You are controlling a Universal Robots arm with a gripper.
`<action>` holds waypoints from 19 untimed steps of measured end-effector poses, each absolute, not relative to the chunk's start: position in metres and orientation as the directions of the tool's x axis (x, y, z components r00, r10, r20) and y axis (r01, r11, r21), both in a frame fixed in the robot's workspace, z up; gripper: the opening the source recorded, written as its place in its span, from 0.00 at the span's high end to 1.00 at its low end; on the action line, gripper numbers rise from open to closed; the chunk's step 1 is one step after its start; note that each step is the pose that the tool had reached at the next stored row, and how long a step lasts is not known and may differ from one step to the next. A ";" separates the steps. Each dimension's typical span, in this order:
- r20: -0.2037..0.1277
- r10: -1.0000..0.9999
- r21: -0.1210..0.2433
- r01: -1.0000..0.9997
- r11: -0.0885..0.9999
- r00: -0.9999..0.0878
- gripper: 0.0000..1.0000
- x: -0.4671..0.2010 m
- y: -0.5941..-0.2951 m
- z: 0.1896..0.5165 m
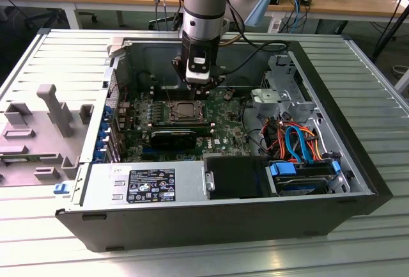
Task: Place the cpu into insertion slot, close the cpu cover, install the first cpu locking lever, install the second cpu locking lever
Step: 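Install the first cpu locking lever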
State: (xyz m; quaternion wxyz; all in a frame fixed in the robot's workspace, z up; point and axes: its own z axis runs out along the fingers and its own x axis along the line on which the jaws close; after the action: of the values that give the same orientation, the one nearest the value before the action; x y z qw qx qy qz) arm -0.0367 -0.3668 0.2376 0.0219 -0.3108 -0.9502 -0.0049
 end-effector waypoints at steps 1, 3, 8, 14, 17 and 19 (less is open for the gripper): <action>0.045 0.589 -0.004 0.590 0.808 -0.807 0.89 -0.037 -0.367 0.238; 0.045 0.587 -0.004 0.588 0.809 -0.808 0.89 -0.037 -0.367 0.238; 0.046 0.583 -0.003 0.583 0.812 -0.811 0.89 -0.037 -0.367 0.238; 0.048 0.575 0.000 0.575 0.818 -0.817 0.89 -0.037 -0.367 0.238; 0.049 0.571 0.002 0.572 0.820 -0.819 0.89 -0.037 -0.367 0.238; 0.050 0.570 0.003 0.570 0.821 -0.820 0.89 -0.037 -0.367 0.238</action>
State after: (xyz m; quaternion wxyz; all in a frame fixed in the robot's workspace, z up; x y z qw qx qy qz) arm -0.0367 -0.3668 0.2377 0.0233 -0.2987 -0.9540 -0.0090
